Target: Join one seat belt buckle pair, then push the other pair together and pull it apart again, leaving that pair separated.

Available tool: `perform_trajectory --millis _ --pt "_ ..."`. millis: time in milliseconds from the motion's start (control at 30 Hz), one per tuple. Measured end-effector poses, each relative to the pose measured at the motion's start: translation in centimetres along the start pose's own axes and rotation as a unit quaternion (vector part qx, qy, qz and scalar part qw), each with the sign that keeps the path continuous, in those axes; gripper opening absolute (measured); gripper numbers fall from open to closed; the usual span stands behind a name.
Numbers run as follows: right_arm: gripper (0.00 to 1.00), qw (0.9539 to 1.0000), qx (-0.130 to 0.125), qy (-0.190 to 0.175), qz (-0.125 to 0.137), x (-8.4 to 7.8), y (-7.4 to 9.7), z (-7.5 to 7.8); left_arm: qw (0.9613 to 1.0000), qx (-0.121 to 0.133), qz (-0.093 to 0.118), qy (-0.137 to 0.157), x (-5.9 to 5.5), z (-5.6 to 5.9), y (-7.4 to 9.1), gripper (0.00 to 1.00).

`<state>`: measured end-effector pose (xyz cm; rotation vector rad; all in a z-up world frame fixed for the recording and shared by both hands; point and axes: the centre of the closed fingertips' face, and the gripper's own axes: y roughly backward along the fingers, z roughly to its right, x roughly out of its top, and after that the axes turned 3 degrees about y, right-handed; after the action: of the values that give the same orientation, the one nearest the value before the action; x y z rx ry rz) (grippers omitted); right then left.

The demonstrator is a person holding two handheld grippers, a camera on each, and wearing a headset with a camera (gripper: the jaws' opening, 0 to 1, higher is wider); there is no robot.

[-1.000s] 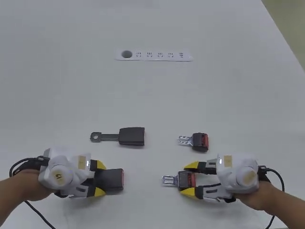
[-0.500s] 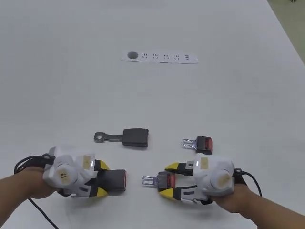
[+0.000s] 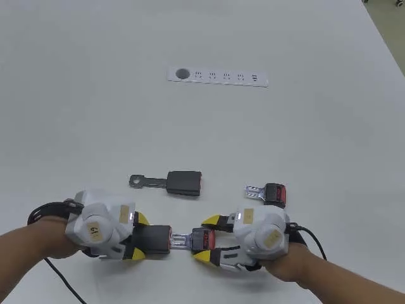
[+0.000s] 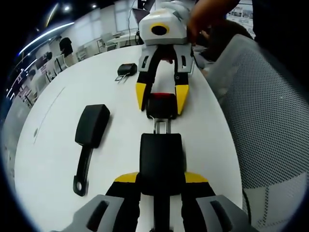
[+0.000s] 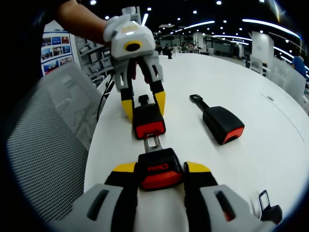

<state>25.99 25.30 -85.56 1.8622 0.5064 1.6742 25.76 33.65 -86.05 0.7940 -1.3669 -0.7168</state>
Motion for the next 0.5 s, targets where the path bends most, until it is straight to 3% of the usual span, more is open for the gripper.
perform_trajectory --millis 500 --pt "0.37 1.0 0.006 -0.001 -0.006 0.9 -1.3 -0.4 0.9999 -0.005 -0.009 -0.01 0.1 0.0 0.0 0.33"
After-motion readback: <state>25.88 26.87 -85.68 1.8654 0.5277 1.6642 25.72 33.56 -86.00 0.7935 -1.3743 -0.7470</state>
